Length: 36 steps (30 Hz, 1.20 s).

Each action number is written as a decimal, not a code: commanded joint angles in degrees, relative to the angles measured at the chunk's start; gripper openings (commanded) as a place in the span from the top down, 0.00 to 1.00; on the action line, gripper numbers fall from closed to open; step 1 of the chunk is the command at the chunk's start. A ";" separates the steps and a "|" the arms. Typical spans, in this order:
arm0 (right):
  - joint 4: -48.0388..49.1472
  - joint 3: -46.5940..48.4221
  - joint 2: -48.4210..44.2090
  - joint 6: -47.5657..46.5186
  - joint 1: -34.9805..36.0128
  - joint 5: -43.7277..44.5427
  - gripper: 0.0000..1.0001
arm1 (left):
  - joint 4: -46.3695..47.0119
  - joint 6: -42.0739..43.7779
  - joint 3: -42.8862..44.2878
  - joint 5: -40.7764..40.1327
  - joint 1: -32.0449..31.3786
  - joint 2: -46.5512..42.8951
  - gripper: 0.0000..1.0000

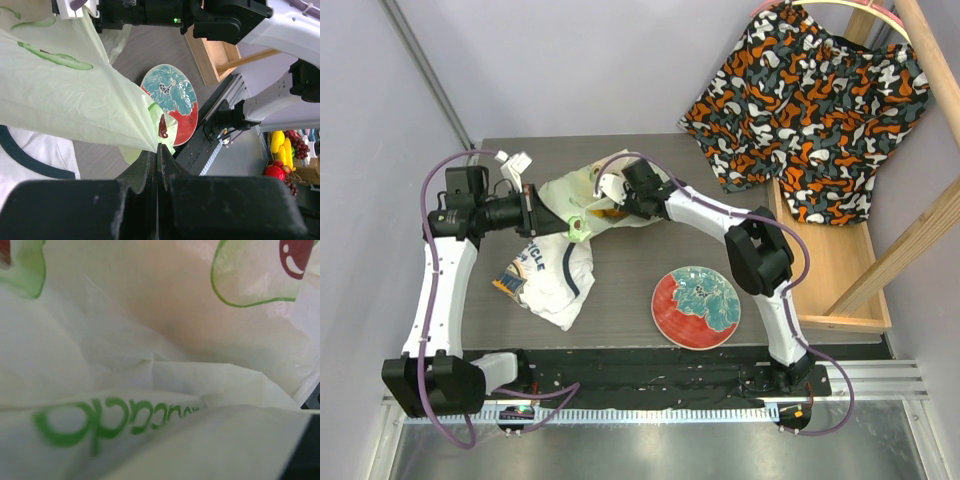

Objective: Take the fake fruits out of the plastic bag
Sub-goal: Adjust the plastic bag at the center of the board, then take out the fake fruit from the plastic bag.

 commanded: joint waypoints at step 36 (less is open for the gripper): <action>8.10 -6.65 -16.63 1.10 1.36 3.15 0.61 | 7.00 -4.08 10.07 -3.40 0.25 1.56 0.98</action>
